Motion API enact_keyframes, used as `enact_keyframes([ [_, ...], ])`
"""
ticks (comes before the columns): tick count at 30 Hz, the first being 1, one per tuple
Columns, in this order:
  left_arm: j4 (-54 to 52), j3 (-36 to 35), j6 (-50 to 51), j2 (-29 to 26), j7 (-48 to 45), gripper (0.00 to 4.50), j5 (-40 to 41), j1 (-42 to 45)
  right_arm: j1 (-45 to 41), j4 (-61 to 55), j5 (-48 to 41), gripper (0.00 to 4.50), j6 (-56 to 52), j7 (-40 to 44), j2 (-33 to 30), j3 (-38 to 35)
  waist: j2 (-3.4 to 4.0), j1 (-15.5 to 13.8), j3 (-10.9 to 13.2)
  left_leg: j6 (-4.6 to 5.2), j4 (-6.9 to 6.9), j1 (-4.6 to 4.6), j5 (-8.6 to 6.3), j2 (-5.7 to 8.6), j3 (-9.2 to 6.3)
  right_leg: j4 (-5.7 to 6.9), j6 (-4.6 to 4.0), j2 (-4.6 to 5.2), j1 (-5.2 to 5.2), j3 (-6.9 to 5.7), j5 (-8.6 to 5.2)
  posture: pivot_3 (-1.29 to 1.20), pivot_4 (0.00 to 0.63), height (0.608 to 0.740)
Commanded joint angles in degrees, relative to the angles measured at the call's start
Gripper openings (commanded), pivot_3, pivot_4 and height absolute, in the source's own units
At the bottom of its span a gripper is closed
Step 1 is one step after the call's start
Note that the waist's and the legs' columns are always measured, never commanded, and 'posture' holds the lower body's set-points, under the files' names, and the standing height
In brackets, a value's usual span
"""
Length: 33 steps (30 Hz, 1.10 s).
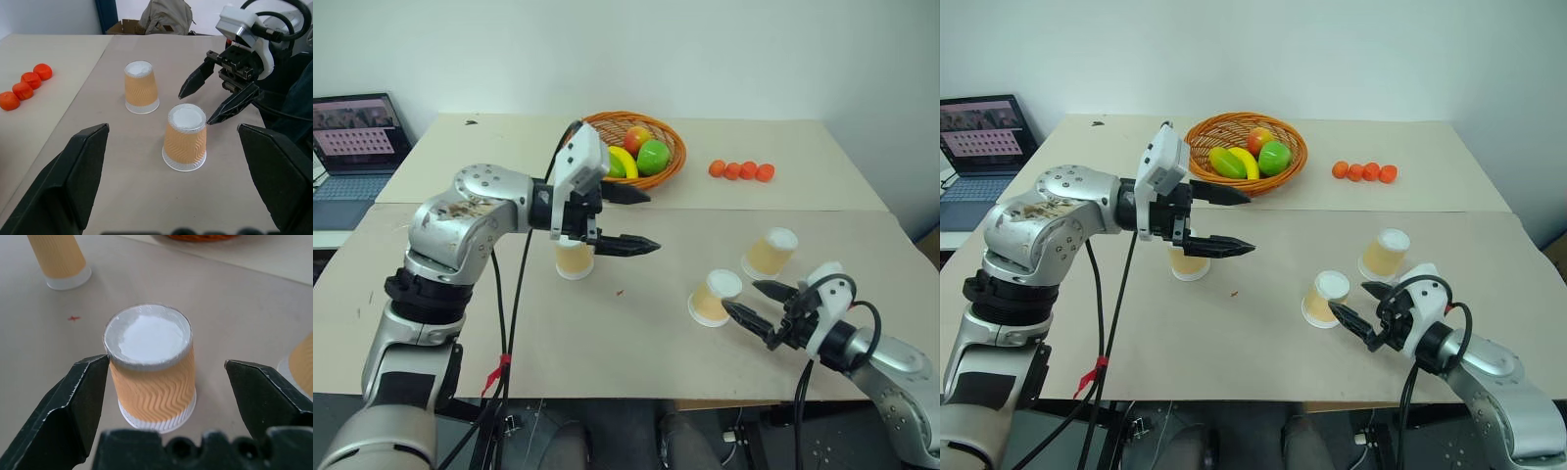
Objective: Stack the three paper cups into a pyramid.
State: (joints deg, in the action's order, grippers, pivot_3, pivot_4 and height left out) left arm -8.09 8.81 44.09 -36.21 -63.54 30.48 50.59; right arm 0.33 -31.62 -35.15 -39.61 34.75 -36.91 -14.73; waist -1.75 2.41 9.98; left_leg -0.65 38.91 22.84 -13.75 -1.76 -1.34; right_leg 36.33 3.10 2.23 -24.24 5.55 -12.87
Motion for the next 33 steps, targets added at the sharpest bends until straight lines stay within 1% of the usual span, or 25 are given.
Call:
enact_keyframes([
  [1,-1.6,-1.4,-1.0,-0.3,0.7,4.50,-0.2,0.5,-2.4,-2.8,-2.0,4.41,-1.7,-0.5,-0.7,0.5,0.00,-0.1,0.0,0.00,0.00,0.00,0.00,0.00,-0.02,0.00,0.00,-0.01,-0.01,-0.02,0.00,0.00,0.150,0.734],
  [7,-1.3,-1.5,-1.5,-0.4,1.0,4.50,-0.4,0.1,-3.0,-3.5,-2.0,4.41,-2.7,-1.5,0.0,3.1,0.00,-0.3,0.0,0.00,0.00,0.04,0.00,0.01,-0.01,-0.05,0.00,0.01,0.00,-0.01,0.00,0.00,0.150,0.734],
  [11,-1.8,-1.3,-1.2,-0.6,1.3,4.50,-0.4,0.0,-3.1,-2.2,-0.5,4.41,-1.3,-1.4,0.6,5.4,0.00,-0.2,0.0,0.00,0.00,0.01,0.00,0.00,-0.01,-0.02,0.00,0.00,0.00,-0.02,0.00,0.00,0.150,0.734],
  [19,-2.0,-1.5,-0.8,-0.9,1.4,4.50,-0.2,0.3,-4.5,0.6,1.3,4.41,0.6,-0.5,0.8,7.0,0.00,0.1,0.0,0.00,0.02,-0.08,0.00,0.00,0.00,0.11,-0.01,-0.01,0.02,0.01,0.00,0.00,0.150,0.734],
  [22,-2.0,-1.5,-0.6,-0.8,1.6,4.50,0.0,0.2,-6.3,1.6,1.3,4.41,1.0,-0.3,0.7,6.8,0.00,0.1,0.0,0.00,0.04,-0.12,0.00,0.01,0.02,0.21,-0.01,-0.01,0.02,0.03,-0.01,0.00,0.150,0.734],
  [26,-2.1,-1.1,-0.7,-0.5,2.0,4.50,-0.1,-0.2,-9.5,1.3,0.1,4.41,-0.9,0.0,-1.6,5.0,0.00,0.1,0.0,0.02,0.05,-0.16,0.02,0.02,0.02,0.37,-0.02,-0.01,-0.01,0.04,-0.03,0.00,0.150,0.734],
  [30,-2.4,-0.9,-1.0,-0.2,2.4,4.50,-0.3,-0.7,-9.5,0.7,-0.5,4.41,-1.5,0.1,-2.5,4.7,0.00,0.0,0.0,0.02,0.04,-0.16,0.03,0.02,0.01,0.37,-0.03,-0.01,-0.01,0.04,-0.04,0.00,0.150,0.734],
  [33,-2.5,-1.0,-0.7,0.1,2.6,4.50,-0.1,-0.4,-9.3,1.6,0.7,4.41,-0.8,-0.1,-1.9,6.3,0.00,0.0,0.0,0.02,0.04,-0.10,0.03,0.02,0.01,0.36,-0.03,-0.01,-0.04,0.04,-0.04,0.00,0.150,0.734],
])
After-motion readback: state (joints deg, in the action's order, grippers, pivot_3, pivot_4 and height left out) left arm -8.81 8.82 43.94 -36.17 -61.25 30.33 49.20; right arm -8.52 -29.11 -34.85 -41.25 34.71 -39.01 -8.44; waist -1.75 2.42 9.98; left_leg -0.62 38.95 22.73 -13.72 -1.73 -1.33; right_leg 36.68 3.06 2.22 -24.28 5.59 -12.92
